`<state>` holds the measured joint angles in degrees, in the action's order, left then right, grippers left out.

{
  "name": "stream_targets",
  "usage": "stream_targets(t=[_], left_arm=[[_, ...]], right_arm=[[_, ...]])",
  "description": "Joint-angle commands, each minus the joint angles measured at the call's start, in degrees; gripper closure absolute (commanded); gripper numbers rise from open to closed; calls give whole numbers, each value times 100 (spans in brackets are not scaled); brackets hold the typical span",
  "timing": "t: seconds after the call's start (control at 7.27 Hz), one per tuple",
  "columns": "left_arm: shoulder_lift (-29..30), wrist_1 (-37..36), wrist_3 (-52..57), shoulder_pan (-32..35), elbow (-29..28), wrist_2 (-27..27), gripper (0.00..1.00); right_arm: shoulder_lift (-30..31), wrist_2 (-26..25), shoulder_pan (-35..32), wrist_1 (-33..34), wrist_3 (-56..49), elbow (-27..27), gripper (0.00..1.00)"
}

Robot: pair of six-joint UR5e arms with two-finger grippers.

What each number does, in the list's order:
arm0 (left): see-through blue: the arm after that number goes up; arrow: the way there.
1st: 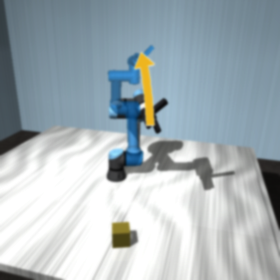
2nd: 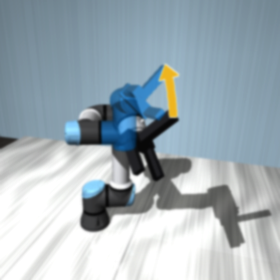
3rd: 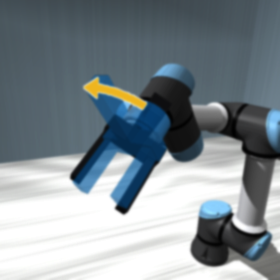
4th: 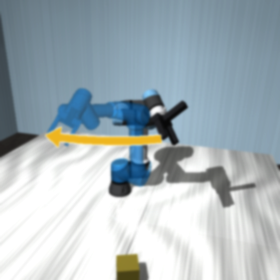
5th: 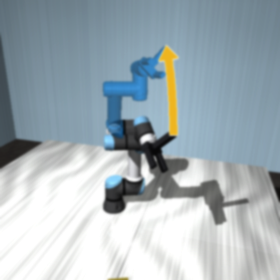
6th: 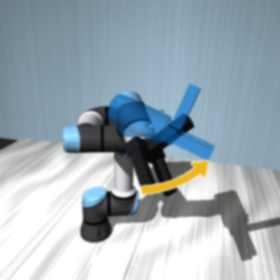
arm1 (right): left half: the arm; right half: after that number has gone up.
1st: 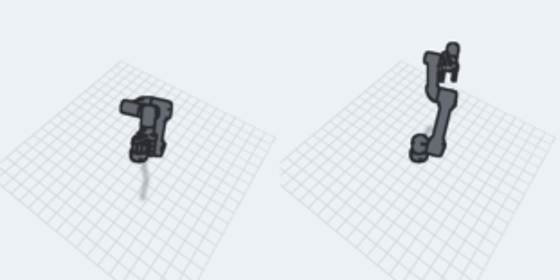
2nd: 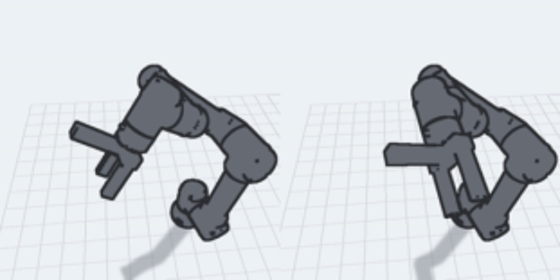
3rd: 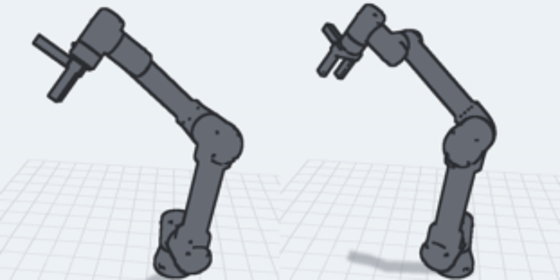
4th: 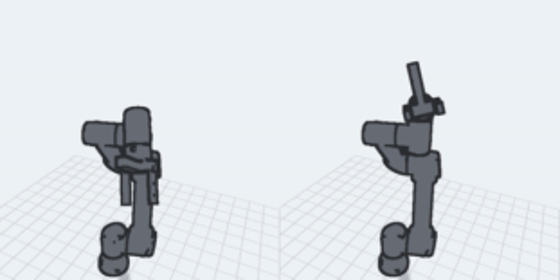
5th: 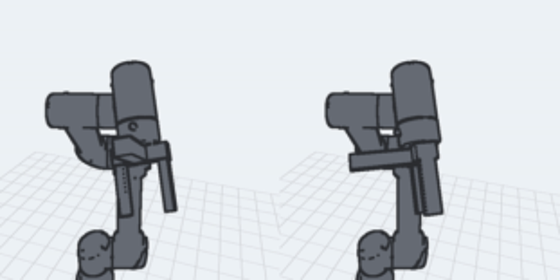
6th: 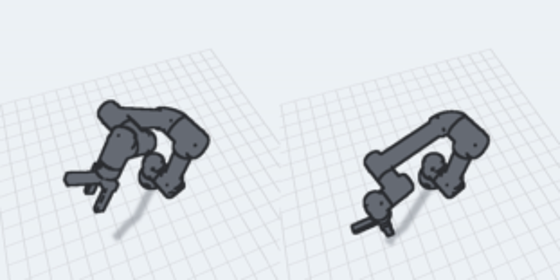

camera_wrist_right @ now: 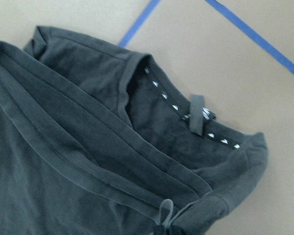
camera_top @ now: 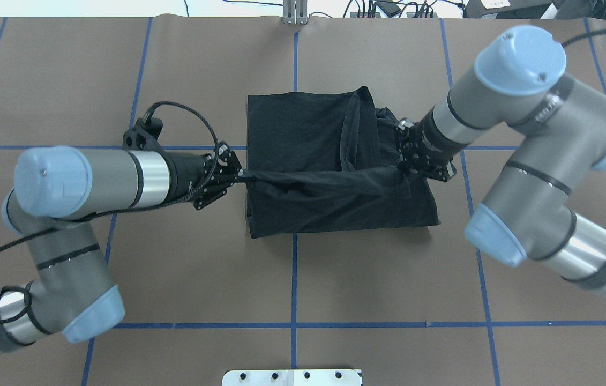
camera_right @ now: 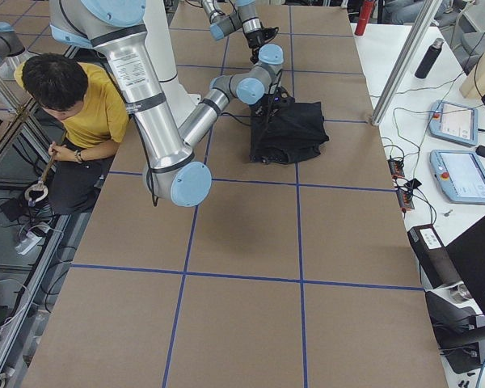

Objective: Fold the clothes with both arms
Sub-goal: 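Lift the near edge with both grippers and fold it over toward the far edge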

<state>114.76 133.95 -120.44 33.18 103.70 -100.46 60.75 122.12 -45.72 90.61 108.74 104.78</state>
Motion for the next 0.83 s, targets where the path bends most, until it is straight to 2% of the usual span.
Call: stream_targets(t=[0.0,0.14,0.28,0.41,0.55,0.69], left_arm=[[572,16,344,582,-1014,-184,100],[879,43,494,775,-1497,-184,100],[1221,61,695,943,-2033,-184,100],[1547,278,915,1110,-2647,-176,100],[1793,689,1169,1242,-3314,-158,90],[2100,1146,1677,1434,-4104,-132,24]], right_arm=[[-1173,321,-551,-17,-702,-1821,100],[-1684,364,-692,-26,-992,-2621,100],[-1872,443,-806,-331,-1238,-3212,100],[-2022,444,-851,-952,-1241,-3871,100],[-2267,435,-843,-1436,-1267,-4547,97],[-2783,374,-869,-1746,-1407,-5450,1]])
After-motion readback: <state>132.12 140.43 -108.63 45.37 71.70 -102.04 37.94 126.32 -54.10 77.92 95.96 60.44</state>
